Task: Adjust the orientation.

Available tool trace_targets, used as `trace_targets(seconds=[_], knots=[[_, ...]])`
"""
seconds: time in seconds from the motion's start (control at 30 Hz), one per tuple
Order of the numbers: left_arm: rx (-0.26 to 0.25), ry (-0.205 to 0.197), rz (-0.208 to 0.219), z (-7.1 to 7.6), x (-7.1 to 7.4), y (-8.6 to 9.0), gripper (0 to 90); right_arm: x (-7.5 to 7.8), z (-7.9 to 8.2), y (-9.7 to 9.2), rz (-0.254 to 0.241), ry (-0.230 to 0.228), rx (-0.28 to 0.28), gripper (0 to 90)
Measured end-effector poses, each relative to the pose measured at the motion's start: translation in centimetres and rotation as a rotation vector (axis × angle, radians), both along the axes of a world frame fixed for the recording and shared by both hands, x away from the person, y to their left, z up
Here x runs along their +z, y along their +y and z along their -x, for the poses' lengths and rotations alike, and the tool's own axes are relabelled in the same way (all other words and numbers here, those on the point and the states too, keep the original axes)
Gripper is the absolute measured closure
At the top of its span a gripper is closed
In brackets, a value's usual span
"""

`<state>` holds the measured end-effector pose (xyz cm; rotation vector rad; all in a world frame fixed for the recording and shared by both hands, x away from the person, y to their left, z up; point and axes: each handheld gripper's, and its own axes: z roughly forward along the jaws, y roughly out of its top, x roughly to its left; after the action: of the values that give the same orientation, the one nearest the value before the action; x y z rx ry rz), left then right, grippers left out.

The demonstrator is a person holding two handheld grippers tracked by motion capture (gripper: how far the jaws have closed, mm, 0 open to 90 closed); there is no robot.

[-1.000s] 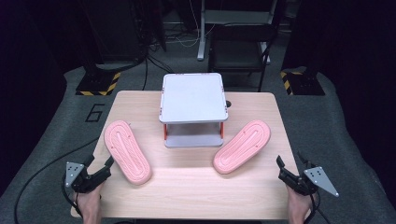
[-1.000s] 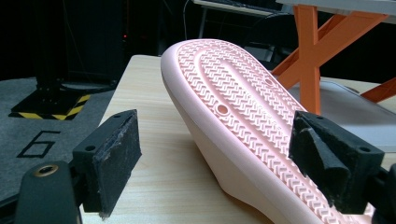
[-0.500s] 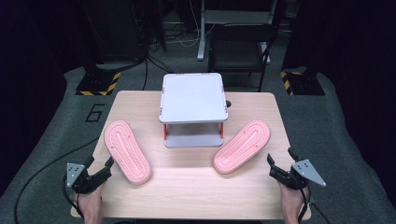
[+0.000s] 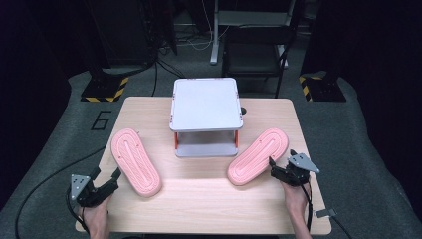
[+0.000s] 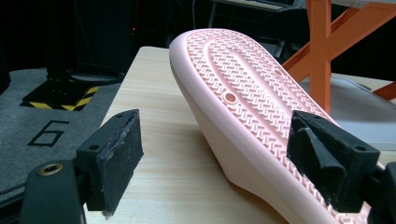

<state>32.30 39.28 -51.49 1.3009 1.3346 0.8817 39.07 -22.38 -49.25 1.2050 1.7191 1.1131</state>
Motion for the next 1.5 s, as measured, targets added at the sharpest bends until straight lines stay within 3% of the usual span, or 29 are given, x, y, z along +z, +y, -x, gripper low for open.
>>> trace_targets(seconds=[0.1, 0.37, 0.53, 0.7, 0.83, 1.0, 1.1, 1.2, 1.3, 1.37, 1.5], knots=[[0.002, 0.005, 0.004, 0.1, 0.0, 0.1, 18.1, -0.4, 0.3, -0.7, -0.026, 0.009, 0.002, 15.4], [0.003, 0.006, 0.005, 0.1, 0.0, 0.1, 18.3, -0.9, 1.4, -2.2, 0.029, 0.054, -0.014, 15.7], [0.001, 0.004, 0.007, 0.1, 0.0, 0.0, 18.4, -1.6, 1.6, -3.2, -0.015, 0.077, -0.019, 17.0], [0.003, 0.004, 0.016, 0.1, 0.0, 0.1, 18.4, -2.2, 1.8, -4.1, -0.025, 0.122, -0.049, 17.8], [0.002, 0.003, 0.017, 0.1, 0.0, 0.2, 18.5, -1.5, 2.2, -4.7, -0.038, 0.093, -0.087, 18.6], [0.000, 0.005, 0.015, 0.0, 0.0, 0.1, 18.5, 1.2, 3.1, -4.3, -0.026, -0.047, -0.128, 18.6], [-0.001, 0.004, 0.016, 0.0, 0.0, 0.0, 18.6, 2.7, 3.2, -3.1, 0.002, -0.099, -0.081, 18.7], [-0.001, 0.006, 0.015, 0.0, 0.0, 0.0, 18.6, 3.5, 2.6, -1.3, 0.039, -0.094, -0.016, 18.4], [-0.002, 0.004, 0.014, 0.0, 0.0, 0.0, 18.7, 3.3, 1.5, 0.2, 0.082, -0.052, 0.039, 18.2], [0.001, 0.001, 0.018, 0.0, 0.0, 0.1, 18.8, 2.7, 0.8, 0.7, 0.125, 0.012, 0.038, 17.6], [0.007, 0.007, 0.020, 0.1, -0.1, 0.3, 18.8, 2.3, 1.2, -0.1, 0.078, 0.007, 0.031, 17.6]])
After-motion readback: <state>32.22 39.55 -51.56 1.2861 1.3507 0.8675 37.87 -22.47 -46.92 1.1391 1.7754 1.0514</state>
